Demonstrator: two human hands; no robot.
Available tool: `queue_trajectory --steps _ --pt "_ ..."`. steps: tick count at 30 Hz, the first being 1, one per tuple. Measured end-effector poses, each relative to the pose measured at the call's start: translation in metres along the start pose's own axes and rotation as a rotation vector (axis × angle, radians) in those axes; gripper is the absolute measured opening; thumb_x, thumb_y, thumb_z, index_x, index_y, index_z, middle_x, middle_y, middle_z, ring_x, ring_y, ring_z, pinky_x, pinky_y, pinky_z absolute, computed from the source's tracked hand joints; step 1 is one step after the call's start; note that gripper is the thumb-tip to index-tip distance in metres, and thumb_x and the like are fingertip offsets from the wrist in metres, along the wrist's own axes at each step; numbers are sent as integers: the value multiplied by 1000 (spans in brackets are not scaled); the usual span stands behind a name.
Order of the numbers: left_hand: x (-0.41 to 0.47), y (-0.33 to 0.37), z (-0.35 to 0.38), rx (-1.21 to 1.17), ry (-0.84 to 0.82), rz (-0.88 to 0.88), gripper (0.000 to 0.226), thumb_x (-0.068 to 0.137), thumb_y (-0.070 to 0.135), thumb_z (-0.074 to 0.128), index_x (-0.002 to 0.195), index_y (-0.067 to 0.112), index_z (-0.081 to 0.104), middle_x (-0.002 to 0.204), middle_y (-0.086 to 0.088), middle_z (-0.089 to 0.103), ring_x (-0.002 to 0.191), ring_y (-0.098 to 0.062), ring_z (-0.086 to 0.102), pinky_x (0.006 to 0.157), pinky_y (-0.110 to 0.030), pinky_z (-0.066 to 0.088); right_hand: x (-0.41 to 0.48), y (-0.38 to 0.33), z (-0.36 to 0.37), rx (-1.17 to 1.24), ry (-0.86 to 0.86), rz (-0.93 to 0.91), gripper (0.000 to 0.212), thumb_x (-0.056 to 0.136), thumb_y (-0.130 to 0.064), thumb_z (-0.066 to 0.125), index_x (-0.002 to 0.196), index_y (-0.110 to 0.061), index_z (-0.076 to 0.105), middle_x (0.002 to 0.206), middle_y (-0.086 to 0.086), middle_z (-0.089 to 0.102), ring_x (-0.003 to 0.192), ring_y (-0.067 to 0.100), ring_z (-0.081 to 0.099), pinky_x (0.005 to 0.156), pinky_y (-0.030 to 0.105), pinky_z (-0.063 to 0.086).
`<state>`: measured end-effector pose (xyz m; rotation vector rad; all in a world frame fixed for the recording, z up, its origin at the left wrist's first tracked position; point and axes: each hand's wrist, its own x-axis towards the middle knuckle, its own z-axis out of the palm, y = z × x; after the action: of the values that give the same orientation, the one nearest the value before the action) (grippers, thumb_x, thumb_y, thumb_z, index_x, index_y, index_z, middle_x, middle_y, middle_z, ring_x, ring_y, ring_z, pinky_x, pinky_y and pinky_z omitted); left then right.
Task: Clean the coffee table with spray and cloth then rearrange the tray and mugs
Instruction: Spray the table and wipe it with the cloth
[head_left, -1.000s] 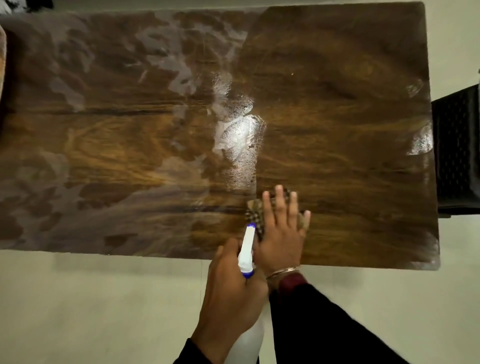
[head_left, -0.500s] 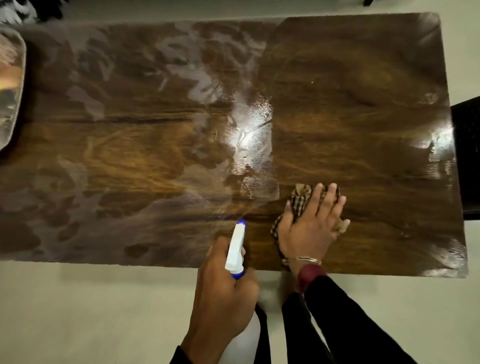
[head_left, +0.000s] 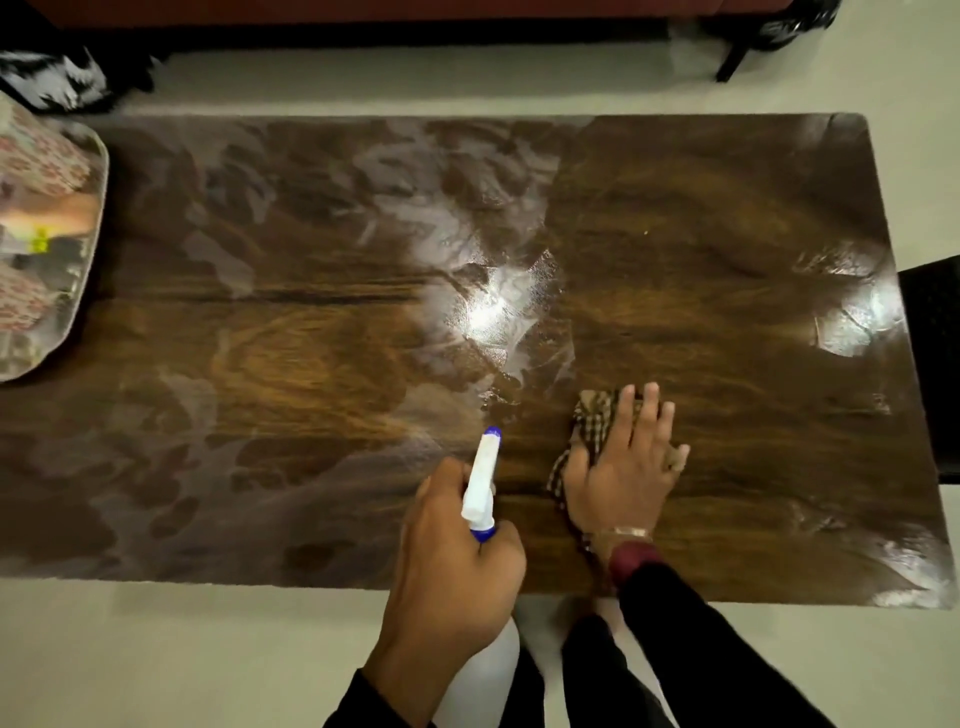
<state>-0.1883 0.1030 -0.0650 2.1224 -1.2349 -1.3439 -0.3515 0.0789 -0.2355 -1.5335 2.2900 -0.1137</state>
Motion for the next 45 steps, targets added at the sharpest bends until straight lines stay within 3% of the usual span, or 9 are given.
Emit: queue_trajectory --steps 4,11,14,20,29,32,37,42,45 --pt "11 8 -3 8 13 33 18 78 7 62 86 19 51 82 -4 55 72 -20 53 61 -26 42 32 -54 4 35 87 106 88 86 -52 35 163 -11 26 173 12 15 159 38 11 122 67 15" --pt "38 35 5 12 26 84 32 87 14 62 116 26 60 105 1 67 97 -17 65 79 -27 52 -3 -94 61 -70 -32 -446 67 103 -28 46 164 -22 20 173 3 17 157 26 26 119 55 35" --pt "53 38 3 51 2 81 17 77 6 61 84 17 51 77 -3 57 67 -18 54 58 -21 39 31 -65 20 -74 17 -333 74 89 -38 40 159 -16 39 168 10 31 154 33 31 117 66 29" --pt "81 53 1 48 -26 60 21 79 3 64 86 17 50 78 -4 50 61 -15 48 53 -18 38 126 -70 -19 13 106 148 88 87 -52 30 163 -9 22 173 14 11 159 38 8 121 69 16" --pt "132 105 2 19 70 96 23 87 18 64 84 36 50 76 11 58 71 -3 58 61 -15 42 115 -115 15 -84 -5 -401 64 95 -33 31 157 -17 39 165 7 36 151 31 37 110 61 45" --pt "148 109 -3 42 61 57 16 79 8 62 82 19 51 74 2 55 63 -10 52 55 -19 39 170 -78 -16 -70 26 -248 87 84 -48 42 163 -14 28 172 10 19 158 35 18 121 66 18" --pt "168 125 -8 48 27 67 16 77 7 60 87 17 51 80 -2 56 70 -18 54 57 -21 37 231 -106 -33 21 139 150 85 89 -51 37 162 -9 24 173 14 12 159 40 10 121 69 16" --pt "182 144 -16 -24 48 97 43 88 12 64 110 48 56 108 11 66 103 -8 63 82 -22 52 188 -176 20 -44 15 -353 64 100 -33 27 163 -22 28 173 7 17 159 33 17 122 59 30" --pt "197 147 -24 -2 46 131 42 90 16 64 126 36 55 116 12 65 107 -5 62 85 -17 52 201 -174 25 -160 -64 -622 65 101 -39 44 163 -26 30 172 0 21 159 24 20 121 56 32"
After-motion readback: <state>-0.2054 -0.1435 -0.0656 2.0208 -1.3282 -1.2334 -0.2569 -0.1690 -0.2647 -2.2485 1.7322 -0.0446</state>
